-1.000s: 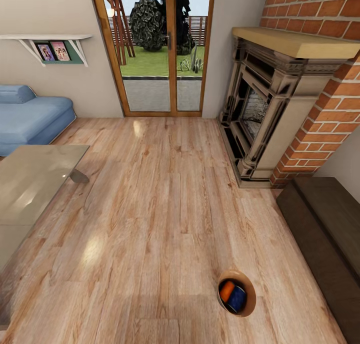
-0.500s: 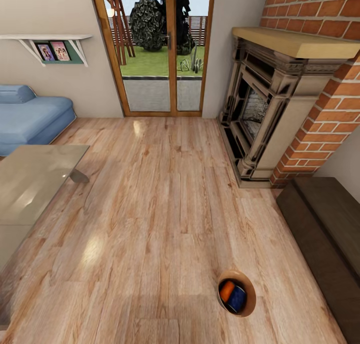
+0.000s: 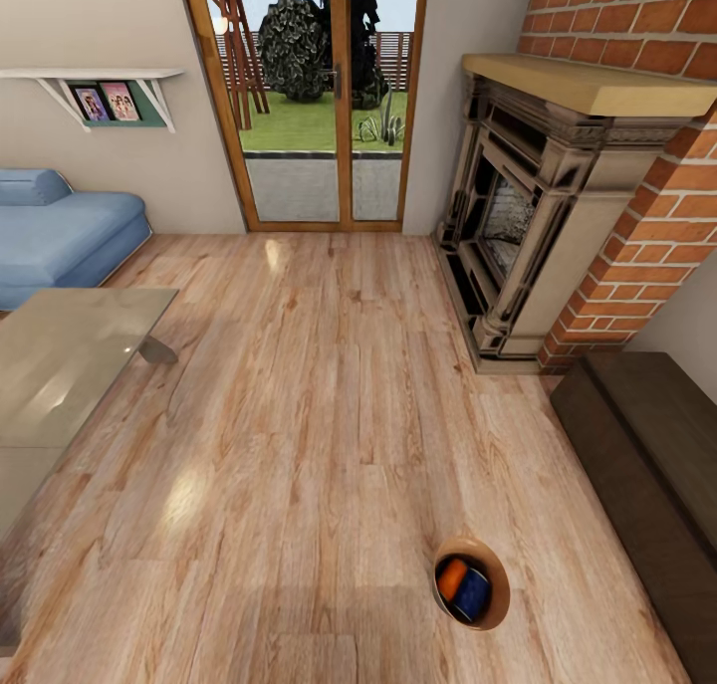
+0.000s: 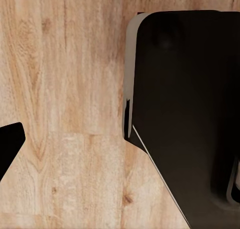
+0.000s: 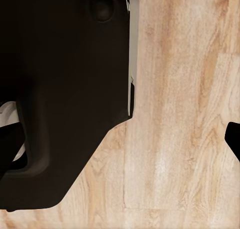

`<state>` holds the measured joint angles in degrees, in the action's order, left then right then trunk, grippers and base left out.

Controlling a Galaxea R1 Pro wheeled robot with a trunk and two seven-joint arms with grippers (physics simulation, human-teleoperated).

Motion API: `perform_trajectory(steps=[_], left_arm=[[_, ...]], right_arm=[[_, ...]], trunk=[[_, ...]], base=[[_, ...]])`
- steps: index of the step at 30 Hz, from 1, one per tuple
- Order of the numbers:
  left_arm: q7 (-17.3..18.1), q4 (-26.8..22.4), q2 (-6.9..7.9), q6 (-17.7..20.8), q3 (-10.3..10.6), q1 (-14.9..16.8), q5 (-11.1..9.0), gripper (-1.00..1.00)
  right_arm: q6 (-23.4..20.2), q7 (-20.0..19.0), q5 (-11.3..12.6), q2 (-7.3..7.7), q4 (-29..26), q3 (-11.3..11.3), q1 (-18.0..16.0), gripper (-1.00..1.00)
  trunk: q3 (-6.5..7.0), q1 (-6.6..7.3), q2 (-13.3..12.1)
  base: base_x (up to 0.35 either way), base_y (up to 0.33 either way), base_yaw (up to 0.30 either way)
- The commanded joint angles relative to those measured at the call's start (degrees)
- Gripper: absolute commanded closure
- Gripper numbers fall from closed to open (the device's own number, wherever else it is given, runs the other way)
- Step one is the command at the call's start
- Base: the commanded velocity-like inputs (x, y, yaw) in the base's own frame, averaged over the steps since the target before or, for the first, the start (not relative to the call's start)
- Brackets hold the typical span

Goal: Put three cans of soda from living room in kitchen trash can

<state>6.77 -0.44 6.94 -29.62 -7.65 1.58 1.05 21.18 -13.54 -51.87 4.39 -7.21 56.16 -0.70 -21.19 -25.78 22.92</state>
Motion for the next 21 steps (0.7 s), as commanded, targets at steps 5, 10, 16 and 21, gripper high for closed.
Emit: perform_trajectory(steps=[5, 10, 16, 21], left_arm=[[0.00, 0.00, 0.00, 0.00, 0.00, 0.00, 0.00, -1.00], [0.00, 0.00, 0.00, 0.00, 0.00, 0.00, 0.00, -1.00], [0.00, 0.00, 0.00, 0.00, 0.00, 0.00, 0.00, -1.00], [0.00, 0.00, 0.00, 0.00, 0.00, 0.00, 0.00, -1.00]], right_arm=[[0.00, 0.00, 0.01, 0.00, 0.00, 0.00, 0.00, -1.00], [0.00, 0.00, -0.01, 0.00, 0.00, 0.00, 0.00, -1.00], [0.00, 0.00, 0.00, 0.00, 0.00, 0.00, 0.00, -1.00], [0.00, 0.00, -0.01, 0.00, 0.00, 0.00, 0.00, -1.00]], trunk=[[0.00, 0.00, 0.00], [0.00, 0.00, 0.00], [0.00, 0.00, 0.00], [0.00, 0.00, 0.00]], base=[[0.000, 0.000, 0.000], [0.000, 0.000, 0.000], [0.000, 0.000, 0.000], [0.000, 0.000, 0.000]])
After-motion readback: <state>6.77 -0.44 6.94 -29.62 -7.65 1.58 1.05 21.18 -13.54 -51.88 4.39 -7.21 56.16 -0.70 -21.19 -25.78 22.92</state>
